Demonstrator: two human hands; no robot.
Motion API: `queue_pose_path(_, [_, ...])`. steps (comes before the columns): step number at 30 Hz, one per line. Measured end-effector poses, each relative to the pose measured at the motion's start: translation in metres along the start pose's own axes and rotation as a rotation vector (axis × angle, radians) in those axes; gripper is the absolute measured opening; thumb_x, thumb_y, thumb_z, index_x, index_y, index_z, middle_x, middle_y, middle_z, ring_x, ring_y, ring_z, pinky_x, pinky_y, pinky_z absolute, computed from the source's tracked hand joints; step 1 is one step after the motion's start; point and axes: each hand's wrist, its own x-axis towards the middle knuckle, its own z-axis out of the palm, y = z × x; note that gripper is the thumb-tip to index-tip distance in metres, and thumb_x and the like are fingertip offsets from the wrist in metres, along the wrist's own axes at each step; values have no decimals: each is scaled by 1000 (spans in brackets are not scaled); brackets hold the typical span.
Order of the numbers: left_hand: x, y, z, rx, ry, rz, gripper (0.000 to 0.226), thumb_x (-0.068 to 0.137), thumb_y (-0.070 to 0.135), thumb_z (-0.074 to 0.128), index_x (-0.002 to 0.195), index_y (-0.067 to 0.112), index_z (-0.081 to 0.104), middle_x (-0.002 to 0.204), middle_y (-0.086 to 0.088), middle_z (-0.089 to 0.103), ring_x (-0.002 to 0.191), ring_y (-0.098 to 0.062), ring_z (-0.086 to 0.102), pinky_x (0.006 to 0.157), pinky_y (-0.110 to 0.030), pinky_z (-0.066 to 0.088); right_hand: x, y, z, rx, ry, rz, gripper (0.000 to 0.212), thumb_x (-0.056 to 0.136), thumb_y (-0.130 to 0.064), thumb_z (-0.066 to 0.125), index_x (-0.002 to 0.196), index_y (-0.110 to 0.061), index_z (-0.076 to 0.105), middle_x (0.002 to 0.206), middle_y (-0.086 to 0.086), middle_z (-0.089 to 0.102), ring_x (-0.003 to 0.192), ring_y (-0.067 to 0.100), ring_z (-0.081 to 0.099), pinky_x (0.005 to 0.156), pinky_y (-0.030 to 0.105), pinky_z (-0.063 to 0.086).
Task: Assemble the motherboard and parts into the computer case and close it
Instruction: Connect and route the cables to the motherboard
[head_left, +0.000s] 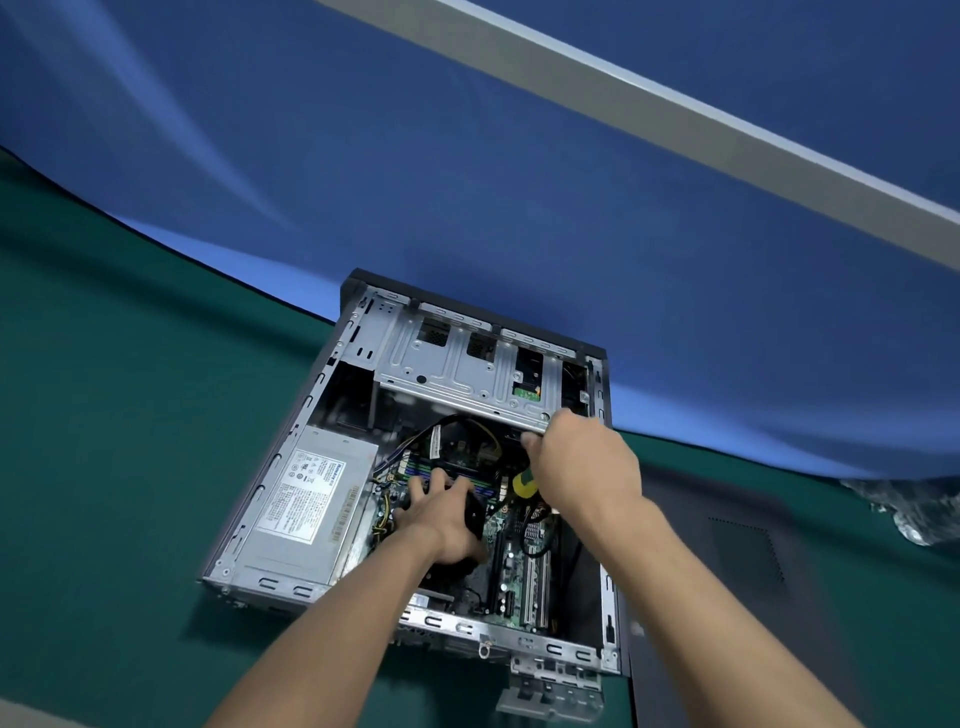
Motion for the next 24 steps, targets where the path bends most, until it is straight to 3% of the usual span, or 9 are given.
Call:
queue_pose_path(2, [0, 0, -1, -12, -3, -3, 80, 70, 41, 80, 135, 29, 35, 138, -3, 24, 134, -32, 13, 107, -56, 24, -1, 2, -2, 4, -20, 36, 33, 99, -36, 42, 113, -7, 49, 109, 11, 63, 85, 30, 56, 66, 30, 40])
queue_pose_path(5, [0, 0, -1, -14, -5, -8, 80, 70, 41, 80, 135, 29, 34, 138, -3, 23, 135, -33, 12, 108, -56, 22, -1, 1, -6, 140, -175, 46, 32, 94, -27, 50, 120, -11, 40, 118, 13, 53, 96, 34, 59, 73, 35, 45])
queue_pose_path(9, [-1, 1, 0, -7, 13, -7, 77, 71, 39, 79, 134, 29, 35, 138, -3, 24, 134, -32, 13, 107, -54, 24, -4, 4, -5, 56, -65, 84, 30, 100, -29, 40, 116, -5, 48, 115, 14, 60, 101, 33, 60, 70, 31, 40])
queue_pose_path(12, [-1, 1, 0, -19, 7, -8, 78, 71, 38, 79, 135, 29, 35, 138, -3, 24, 135, -32, 13, 109, -55, 22, -4, 5, -6, 186, -201, 63, 27, 96, -26, 47, 118, -11, 40, 114, 12, 54, 97, 33, 62, 76, 34, 50])
queue_pose_path(16, [-1, 1, 1, -15, 12, -9, 78, 72, 37, 78, 136, 29, 34, 139, -3, 23, 136, -33, 10, 109, -56, 21, -5, 6, -2, 130, -68, 87, 25, 98, -33, 43, 108, -10, 45, 106, 13, 63, 92, 32, 60, 67, 31, 43])
queue_pose_path(20, [-1, 1, 2, -16, 18, -16, 69, 74, 33, 76, 130, 29, 37, 137, -3, 24, 135, -36, 13, 108, -55, 24, -4, 3, -5, 497, -310, 65, 32, 88, -19, 57, 110, -21, 33, 94, 7, 63, 75, 25, 69, 71, 40, 58])
queue_pose_path(23, [0, 0, 2, -16, 24, -5, 63, 72, 35, 76, 124, 29, 40, 133, -3, 26, 132, -35, 15, 107, -55, 23, -7, -5, 5, 436, -116, 48, 13, 95, -21, 47, 105, -13, 45, 86, 12, 68, 70, 29, 69, 66, 40, 57])
queue_pose_path(24, [-1, -1, 1, -16, 23, -5, 65, 72, 36, 77, 125, 29, 40, 133, -3, 26, 132, -34, 14, 107, -56, 23, -7, -8, 7, 321, -15, 50, 18, 98, -26, 43, 105, -10, 47, 89, 13, 68, 74, 30, 66, 63, 35, 53])
